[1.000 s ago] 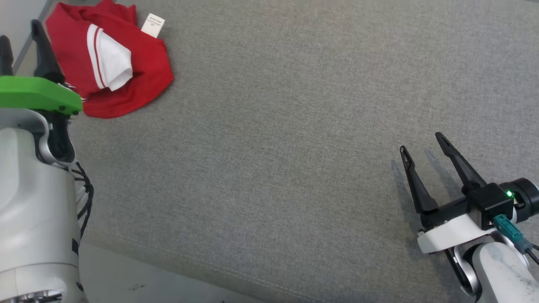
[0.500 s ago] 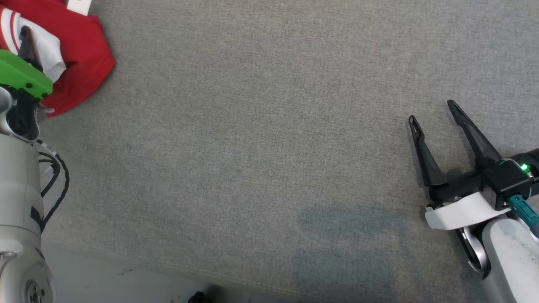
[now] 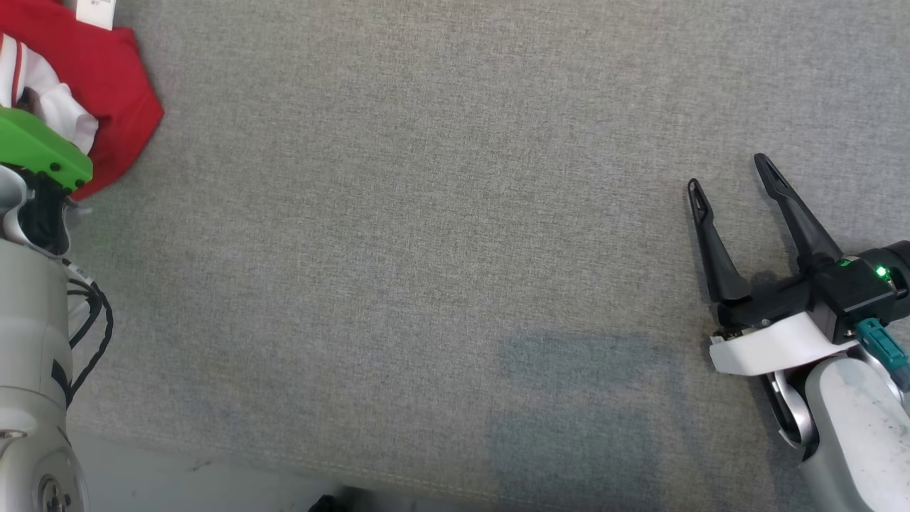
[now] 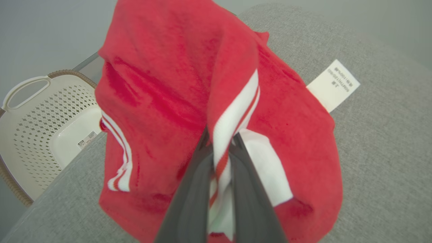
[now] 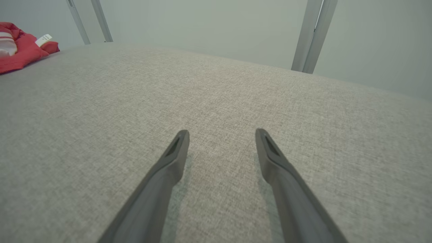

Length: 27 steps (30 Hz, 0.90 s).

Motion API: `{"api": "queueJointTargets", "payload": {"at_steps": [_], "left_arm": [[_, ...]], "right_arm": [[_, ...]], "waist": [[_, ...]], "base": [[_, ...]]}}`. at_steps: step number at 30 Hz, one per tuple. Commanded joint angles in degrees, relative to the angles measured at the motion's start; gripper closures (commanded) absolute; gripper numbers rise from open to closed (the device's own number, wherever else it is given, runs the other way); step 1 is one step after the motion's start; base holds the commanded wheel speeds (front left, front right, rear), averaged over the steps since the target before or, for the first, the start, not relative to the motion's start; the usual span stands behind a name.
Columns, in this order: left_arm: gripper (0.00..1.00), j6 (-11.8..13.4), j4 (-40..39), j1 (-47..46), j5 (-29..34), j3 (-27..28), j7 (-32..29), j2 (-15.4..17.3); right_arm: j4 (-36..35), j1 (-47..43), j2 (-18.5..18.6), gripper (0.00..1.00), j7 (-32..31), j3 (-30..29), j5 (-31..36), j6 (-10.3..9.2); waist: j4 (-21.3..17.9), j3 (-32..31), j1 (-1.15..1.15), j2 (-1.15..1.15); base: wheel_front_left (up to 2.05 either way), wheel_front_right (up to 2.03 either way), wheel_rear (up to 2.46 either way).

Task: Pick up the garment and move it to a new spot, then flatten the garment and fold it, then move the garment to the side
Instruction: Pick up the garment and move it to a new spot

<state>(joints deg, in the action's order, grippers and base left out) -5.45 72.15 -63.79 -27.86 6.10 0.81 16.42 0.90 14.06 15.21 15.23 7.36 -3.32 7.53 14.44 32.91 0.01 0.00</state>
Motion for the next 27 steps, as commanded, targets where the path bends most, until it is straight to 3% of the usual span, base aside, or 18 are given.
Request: {"api": "queueJointTargets", "payload": {"at_steps": [1, 15, 27], "left_arm": [[1.00, -0.29, 0.16, 1.13, -0.12, -0.04, 0.75, 0.52], [1.00, -1.93, -1.96, 4.17, -1.44, -0.67, 11.34, 3.18], [1.00, -2.14, -14.99, 6.44, -3.99, -8.00, 12.50, 3.06]], "right_arm": [[1.31, 0.13, -0.33, 0.00, -0.14, 0.33, -0.27, -0.08], [2.40, -1.90, -3.20, 0.00, -0.08, 0.18, -1.42, -0.08], [3.64, -5.98, -8.42, 0.00, -0.07, -0.23, -2.61, -0.08]], "waist": [[-0.45, -1.00, -0.01, 0.00], [-2.73, -8.51, -0.01, 0.00], [-5.54, -20.20, -0.01, 0.00]], "base": [[0.00, 0.00, 0.00], [0.00, 0.00, 0.00], [0.00, 0.00, 0.00]]}}
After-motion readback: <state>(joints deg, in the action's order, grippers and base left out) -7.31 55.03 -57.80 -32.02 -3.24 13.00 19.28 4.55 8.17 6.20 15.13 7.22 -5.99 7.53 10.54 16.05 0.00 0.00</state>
